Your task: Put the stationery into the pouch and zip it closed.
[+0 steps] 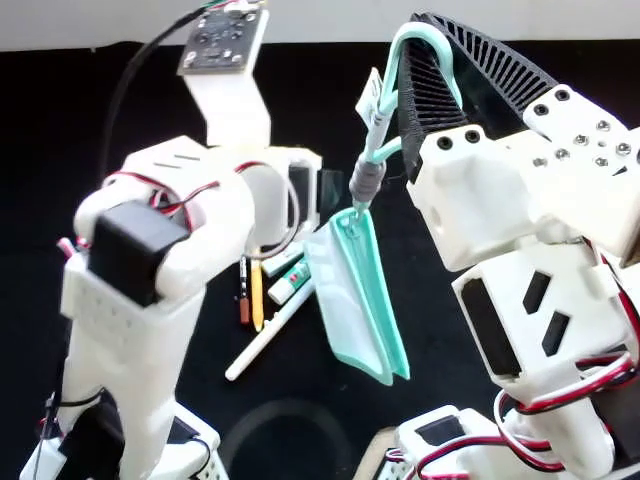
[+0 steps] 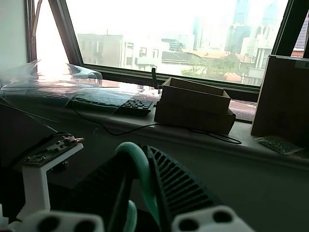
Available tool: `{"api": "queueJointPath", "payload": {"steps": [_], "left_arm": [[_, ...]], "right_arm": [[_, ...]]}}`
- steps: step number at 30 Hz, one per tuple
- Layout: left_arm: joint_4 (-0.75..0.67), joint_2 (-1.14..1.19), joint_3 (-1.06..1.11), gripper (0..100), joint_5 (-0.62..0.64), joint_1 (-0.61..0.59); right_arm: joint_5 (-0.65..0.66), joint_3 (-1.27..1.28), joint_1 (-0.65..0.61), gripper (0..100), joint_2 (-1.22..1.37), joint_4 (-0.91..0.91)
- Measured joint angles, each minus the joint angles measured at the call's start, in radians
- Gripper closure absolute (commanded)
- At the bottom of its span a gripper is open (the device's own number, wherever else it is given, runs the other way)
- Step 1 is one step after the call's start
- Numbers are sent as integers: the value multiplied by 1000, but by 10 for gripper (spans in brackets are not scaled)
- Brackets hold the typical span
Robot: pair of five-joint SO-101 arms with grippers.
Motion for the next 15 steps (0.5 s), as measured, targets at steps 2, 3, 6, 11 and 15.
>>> {"api": "queueJointPath", "payload": {"steps": [2,3,6,11,15], "left_arm": [[31,-5,-28,846,0,5],[41,-9,-35,846,0,5],[57,-12,-44,846,0,2],[89,-12,-44,845,0,6],[143,-12,-44,845,-55,51]], "right_arm": [[0,0,0,992,0,0],[0,0,0,992,0,0],[0,0,0,992,0,0],[0,0,0,992,0,0],[0,0,0,992,0,0]]}}
